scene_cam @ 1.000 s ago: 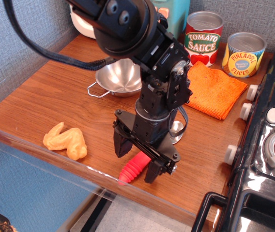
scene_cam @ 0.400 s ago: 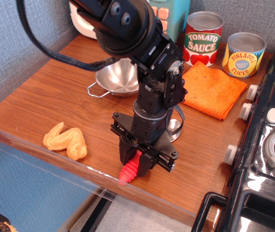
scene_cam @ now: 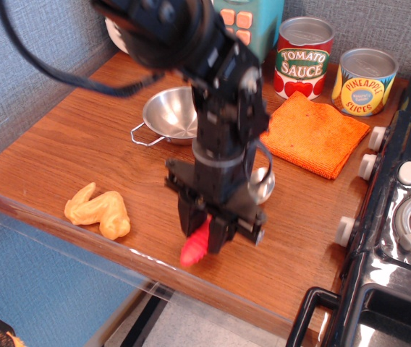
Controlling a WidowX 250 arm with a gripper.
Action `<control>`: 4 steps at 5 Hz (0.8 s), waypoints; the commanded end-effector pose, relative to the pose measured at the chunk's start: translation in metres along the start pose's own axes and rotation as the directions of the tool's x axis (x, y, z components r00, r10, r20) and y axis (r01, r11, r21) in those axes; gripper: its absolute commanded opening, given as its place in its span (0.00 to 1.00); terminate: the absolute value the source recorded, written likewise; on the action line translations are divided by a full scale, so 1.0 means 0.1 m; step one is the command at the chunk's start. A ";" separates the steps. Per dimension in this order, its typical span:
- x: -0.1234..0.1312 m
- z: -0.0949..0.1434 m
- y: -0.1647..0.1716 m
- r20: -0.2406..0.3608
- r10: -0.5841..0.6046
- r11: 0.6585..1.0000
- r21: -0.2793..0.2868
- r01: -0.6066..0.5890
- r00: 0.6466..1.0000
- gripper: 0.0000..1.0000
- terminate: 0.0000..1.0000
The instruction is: Move spoon to front of microwave, left of pot.
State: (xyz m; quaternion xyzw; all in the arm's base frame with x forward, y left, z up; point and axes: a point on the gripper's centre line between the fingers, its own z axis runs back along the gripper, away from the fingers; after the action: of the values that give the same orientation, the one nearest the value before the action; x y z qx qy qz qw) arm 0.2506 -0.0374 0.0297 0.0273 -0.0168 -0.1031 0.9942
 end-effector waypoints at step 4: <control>0.56 0.42 1.92 0.105 0.375 0.919 0.086 -0.384 0.921 0.00 0.00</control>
State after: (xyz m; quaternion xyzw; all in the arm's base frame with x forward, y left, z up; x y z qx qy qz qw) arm 0.3455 0.1296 0.0642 0.0650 -0.0433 0.0863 0.9932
